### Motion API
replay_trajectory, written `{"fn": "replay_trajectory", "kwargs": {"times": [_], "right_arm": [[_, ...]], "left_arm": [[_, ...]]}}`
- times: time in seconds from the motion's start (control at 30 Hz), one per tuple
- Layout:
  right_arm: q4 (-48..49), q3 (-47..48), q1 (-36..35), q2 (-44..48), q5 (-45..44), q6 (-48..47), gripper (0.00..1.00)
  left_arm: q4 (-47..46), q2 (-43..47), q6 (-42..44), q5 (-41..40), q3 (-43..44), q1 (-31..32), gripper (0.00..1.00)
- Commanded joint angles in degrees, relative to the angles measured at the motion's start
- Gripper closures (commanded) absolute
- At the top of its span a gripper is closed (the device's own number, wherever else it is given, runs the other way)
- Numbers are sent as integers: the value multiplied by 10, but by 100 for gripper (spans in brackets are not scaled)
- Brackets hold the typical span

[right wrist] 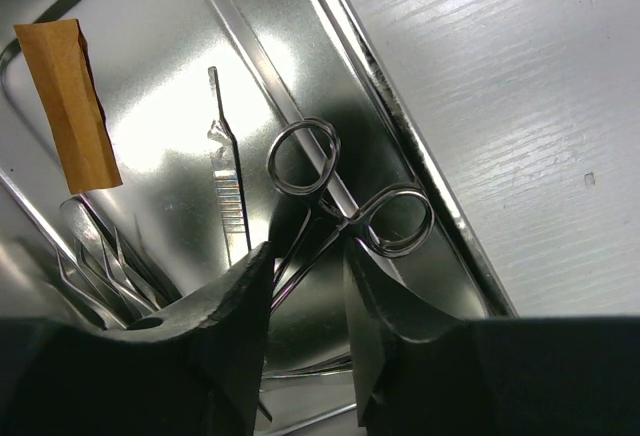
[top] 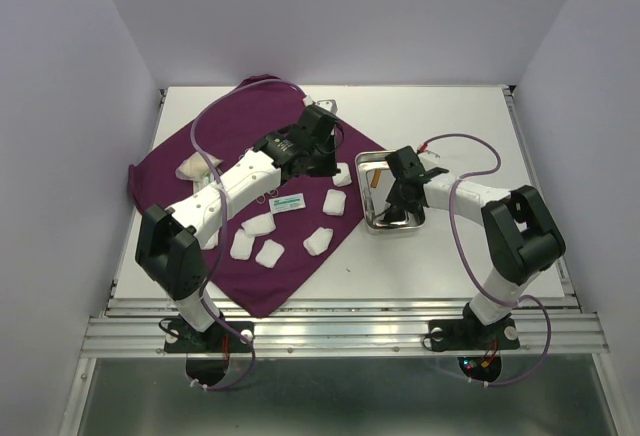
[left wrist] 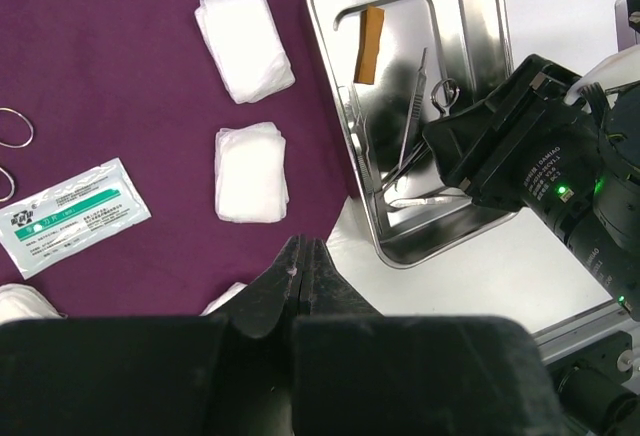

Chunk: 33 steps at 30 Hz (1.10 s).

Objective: Prepare the surgical pack
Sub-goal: Adjust the medical item in the container.

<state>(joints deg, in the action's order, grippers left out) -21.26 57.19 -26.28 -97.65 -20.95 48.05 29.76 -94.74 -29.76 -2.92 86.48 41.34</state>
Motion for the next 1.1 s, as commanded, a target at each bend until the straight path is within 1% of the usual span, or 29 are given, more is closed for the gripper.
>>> {"fn": "replay_trajectory", "kwargs": {"times": [0.0, 0.13, 0.27, 0.33, 0.47, 0.6, 0.67, 0.73, 0.77, 0.87, 0.97, 1.07], "right_arm": [[10, 6, 3, -22, -1, 7, 63], [17, -1, 3, -23, 1, 3, 69], [25, -5, 3, -15, 2, -14, 79], [31, -7, 3, -11, 0, -22, 82], [47, -14, 3, 3, 3, -57, 86], [62, -18, 3, 20, 4, -117, 91], [64, -17, 3, 24, 2, -150, 92], [72, -17, 3, 26, 9, -175, 92], [78, -19, 3, 28, 15, -204, 92], [99, -26, 3, 35, 22, -240, 92], [107, -27, 3, 34, 20, -262, 91], [108, -23, 3, 37, 26, -264, 89]], "left_arm": [[-12, 33, 9, 5, -8, -1, 100], [-12, 33, 10, 5, -8, -1, 100], [-13, 32, 10, 5, -7, -1, 100], [-13, 32, 10, 6, -7, -2, 100], [-14, 32, 9, 6, -4, -2, 100], [-14, 29, 9, 9, -2, -2, 100], [-14, 28, 10, 8, 1, -1, 100], [-14, 27, 11, 8, 1, -1, 100], [-14, 26, 11, 9, 2, -2, 100], [-13, 23, 12, 12, 5, -2, 100], [-13, 20, 14, 13, 8, -1, 100], [-12, 20, 17, 13, 10, -3, 100]]}}
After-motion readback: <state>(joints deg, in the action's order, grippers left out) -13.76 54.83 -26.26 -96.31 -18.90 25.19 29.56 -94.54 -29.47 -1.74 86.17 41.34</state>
